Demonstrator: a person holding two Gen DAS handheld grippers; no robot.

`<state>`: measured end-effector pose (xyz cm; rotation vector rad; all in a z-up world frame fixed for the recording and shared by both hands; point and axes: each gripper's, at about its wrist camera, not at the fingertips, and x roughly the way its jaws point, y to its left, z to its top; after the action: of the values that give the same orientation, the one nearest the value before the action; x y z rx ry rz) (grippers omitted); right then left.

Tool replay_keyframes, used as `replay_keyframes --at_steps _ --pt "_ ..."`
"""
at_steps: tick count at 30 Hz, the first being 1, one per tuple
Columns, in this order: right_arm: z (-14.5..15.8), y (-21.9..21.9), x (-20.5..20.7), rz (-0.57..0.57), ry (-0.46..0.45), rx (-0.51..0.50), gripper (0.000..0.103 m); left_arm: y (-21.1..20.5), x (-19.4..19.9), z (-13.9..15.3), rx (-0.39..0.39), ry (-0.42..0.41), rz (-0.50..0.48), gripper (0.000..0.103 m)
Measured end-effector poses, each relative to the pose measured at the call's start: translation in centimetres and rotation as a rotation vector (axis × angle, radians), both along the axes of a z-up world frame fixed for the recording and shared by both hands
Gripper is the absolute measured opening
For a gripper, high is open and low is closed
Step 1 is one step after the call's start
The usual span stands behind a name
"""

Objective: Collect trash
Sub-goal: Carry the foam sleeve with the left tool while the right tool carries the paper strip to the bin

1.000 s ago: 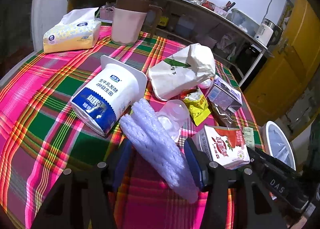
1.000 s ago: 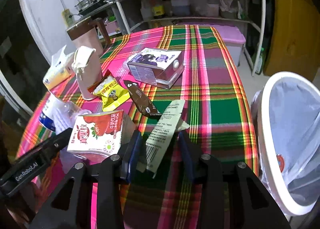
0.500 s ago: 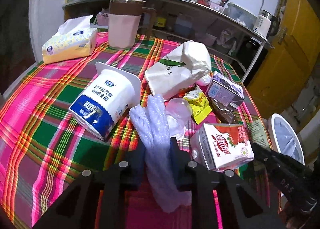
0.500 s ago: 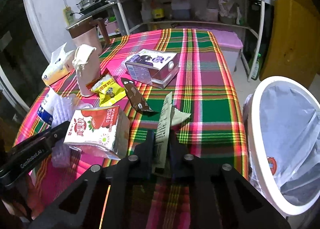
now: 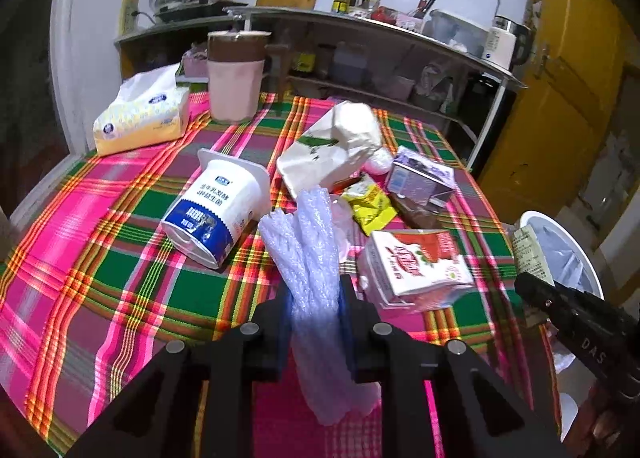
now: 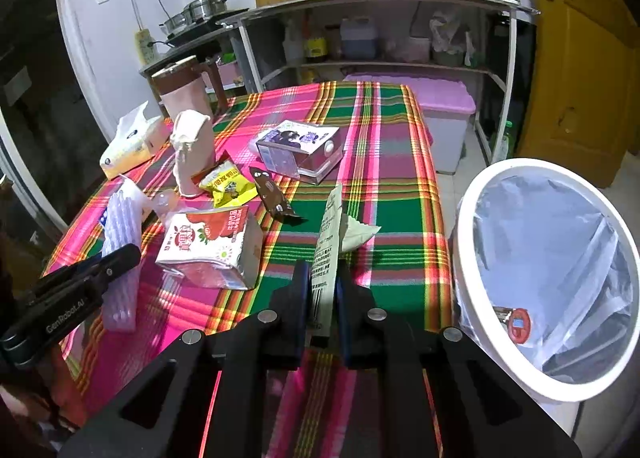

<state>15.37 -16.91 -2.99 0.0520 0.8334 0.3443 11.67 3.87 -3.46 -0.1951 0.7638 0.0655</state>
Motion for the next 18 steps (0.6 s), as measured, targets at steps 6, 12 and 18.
replay_keyframes --at_steps 6,12,18 --pt "0.9 -0.8 -1.4 -0.005 -0.024 0.012 0.013 -1.0 -1.2 1.1 0.014 -0.032 -0.033 0.021" --pt "1.6 -1.6 -2.5 -0.009 -0.042 0.027 0.013 -2.0 -2.2 2.1 0.016 -0.055 -0.065 0.021" --pt "2.2 -2.5 -3.5 -0.020 -0.054 0.054 0.013 -3.3 -2.9 3.1 0.018 -0.076 -0.107 0.021"
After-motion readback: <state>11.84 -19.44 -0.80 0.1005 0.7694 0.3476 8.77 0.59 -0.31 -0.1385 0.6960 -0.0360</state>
